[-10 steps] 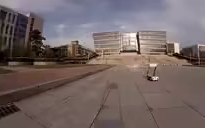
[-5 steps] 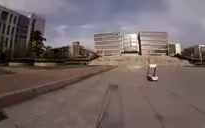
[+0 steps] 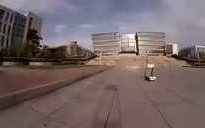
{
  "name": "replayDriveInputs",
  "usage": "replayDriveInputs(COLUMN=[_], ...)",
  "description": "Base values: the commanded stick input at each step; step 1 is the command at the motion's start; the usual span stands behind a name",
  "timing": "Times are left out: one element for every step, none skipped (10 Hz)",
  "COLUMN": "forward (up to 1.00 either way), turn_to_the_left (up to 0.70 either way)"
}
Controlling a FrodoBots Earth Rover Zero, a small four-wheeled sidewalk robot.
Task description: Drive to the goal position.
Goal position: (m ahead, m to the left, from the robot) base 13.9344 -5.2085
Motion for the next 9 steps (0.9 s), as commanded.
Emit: replayDriveInputs(forward=[0.70, 0.70, 0.70, 0.70, 0.70, 0.70, 0.70, 0.70, 0.70], turn_to_the_left=[-0.14, -0.14, -0.14, -0.14, -0.14, -0.14, -0.14, -0.14, -0.14])
